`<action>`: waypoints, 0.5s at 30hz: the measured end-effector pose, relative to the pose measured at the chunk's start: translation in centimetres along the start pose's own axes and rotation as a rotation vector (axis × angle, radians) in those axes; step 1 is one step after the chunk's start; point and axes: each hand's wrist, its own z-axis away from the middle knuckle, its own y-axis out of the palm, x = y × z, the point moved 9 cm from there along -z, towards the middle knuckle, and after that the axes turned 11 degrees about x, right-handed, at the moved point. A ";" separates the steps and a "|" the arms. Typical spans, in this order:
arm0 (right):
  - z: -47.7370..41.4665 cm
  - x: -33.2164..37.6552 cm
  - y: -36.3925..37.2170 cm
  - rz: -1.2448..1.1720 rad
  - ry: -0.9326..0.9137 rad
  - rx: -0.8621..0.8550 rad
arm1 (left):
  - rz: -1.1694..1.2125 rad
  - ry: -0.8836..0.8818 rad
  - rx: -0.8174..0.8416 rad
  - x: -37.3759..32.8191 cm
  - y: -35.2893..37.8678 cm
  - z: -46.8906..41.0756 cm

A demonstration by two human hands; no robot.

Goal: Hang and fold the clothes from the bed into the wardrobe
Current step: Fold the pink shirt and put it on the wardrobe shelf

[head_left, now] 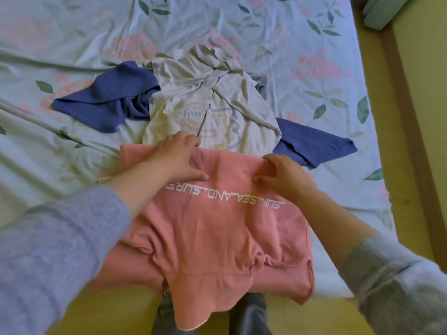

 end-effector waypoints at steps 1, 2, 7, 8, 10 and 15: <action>0.3 -0.4 -0.1 0.019 0.012 0.018 | -0.036 -0.012 0.038 0.2 -0.1 0.2; 0.7 -0.6 -0.4 0.044 0.017 0.030 | -0.062 -0.022 0.067 0.5 -0.1 0.4; 2.4 -1.2 -2.0 0.080 -0.008 0.088 | -0.001 -0.007 0.136 1.8 -1.7 1.1; 2.6 -1.1 -2.3 0.088 -0.017 0.094 | -0.009 0.011 0.154 1.9 -2.0 1.2; 3.1 -0.7 -3.0 0.097 -0.038 0.097 | -0.014 0.050 0.168 1.5 -2.5 1.5; 4.8 -0.1 -7.8 0.032 -0.078 -0.053 | 0.070 0.086 0.032 1.3 -5.6 2.8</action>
